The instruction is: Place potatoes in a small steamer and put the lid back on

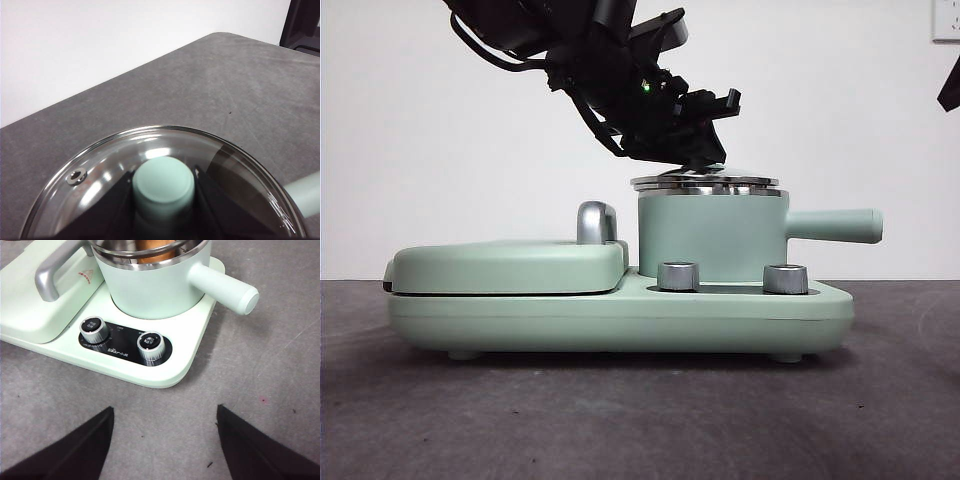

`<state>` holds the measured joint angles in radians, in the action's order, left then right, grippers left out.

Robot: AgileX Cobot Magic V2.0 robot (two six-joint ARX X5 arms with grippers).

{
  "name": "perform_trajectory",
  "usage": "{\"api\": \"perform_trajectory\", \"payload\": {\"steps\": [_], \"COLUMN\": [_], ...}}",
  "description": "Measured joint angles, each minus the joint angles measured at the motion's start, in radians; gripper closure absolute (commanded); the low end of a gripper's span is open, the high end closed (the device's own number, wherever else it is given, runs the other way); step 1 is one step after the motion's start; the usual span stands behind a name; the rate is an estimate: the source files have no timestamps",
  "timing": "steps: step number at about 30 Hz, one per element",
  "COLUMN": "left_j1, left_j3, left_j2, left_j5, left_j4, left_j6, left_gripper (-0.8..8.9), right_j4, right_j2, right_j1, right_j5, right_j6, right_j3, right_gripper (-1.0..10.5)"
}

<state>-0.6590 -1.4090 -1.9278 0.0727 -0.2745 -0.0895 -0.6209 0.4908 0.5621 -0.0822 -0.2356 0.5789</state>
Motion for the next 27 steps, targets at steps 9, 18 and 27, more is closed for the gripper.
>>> {"api": "perform_trajectory", "payload": {"steps": [9,18,27], "left_j1": [-0.003,-0.006,-0.013], "left_j3": [0.000,0.000,0.000], "left_j2": [-0.002,-0.005,-0.005], "left_j5": [0.005,0.010,0.028], "left_j4": [-0.002,-0.004,-0.004], "left_j6": [0.000,0.000,0.000], "left_gripper": [8.02,8.02,8.02], "right_j4": [0.000,0.000,0.000], "right_j2": [0.000,0.000,0.000], "right_j1": [0.000,0.000,0.000], "right_j5": [-0.023,-0.023,-0.023], "right_j6": [0.003,0.003,0.003], "right_j3": [0.000,0.000,0.000], "right_gripper": [6.3,6.3,6.3]}}
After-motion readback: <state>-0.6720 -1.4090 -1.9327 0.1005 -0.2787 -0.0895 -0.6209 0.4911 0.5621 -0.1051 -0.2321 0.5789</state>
